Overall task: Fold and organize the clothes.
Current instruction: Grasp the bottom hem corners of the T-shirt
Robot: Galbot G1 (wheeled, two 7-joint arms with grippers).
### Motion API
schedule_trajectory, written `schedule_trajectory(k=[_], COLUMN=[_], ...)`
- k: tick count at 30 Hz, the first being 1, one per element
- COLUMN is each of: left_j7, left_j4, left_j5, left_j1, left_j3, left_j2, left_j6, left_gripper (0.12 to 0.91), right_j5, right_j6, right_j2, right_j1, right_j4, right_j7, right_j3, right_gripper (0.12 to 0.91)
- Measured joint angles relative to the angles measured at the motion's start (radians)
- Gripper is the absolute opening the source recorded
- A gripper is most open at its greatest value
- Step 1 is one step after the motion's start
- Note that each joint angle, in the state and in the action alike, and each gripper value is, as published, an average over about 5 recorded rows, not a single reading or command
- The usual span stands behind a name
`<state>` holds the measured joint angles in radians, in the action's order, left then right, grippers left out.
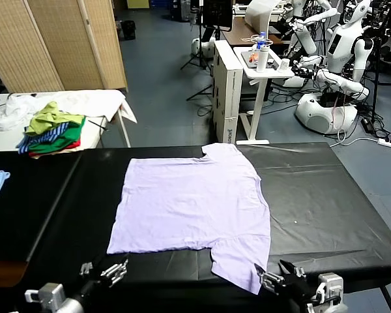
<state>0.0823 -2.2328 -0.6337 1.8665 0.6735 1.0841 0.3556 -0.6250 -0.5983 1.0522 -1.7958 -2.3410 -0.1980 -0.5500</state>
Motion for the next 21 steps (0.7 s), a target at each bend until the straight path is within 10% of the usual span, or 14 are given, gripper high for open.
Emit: schedule_trajectory(k=[9, 17, 21], left_j7=[0.001, 0.000, -0.001], left_j4=[0.034, 0.061, 0.064], left_j5=[0.002, 0.001, 0.006], left_j1=[-0.013, -0.022, -0.018], left_j3=[0.005, -0.002, -0.005], left_j2=[0.005, 0.011, 0.013], left_j6=[-0.028, -0.037, -0.040], left_gripper=[0.907, 0.894, 0.752], right_j5=[0.025, 0.036, 0.037], right_j6=[-0.002, -0.002, -0.001], right_j2=[0.015, 0.025, 0.027], right_j1=[0.002, 0.002, 0.006], right_j4=[0.015, 0.024, 0.031], right_j7=[-0.007, -0.004, -0.003], right_j3=[0.035, 0.050, 0.053], right_gripper=[0.872, 0.609, 0.374])
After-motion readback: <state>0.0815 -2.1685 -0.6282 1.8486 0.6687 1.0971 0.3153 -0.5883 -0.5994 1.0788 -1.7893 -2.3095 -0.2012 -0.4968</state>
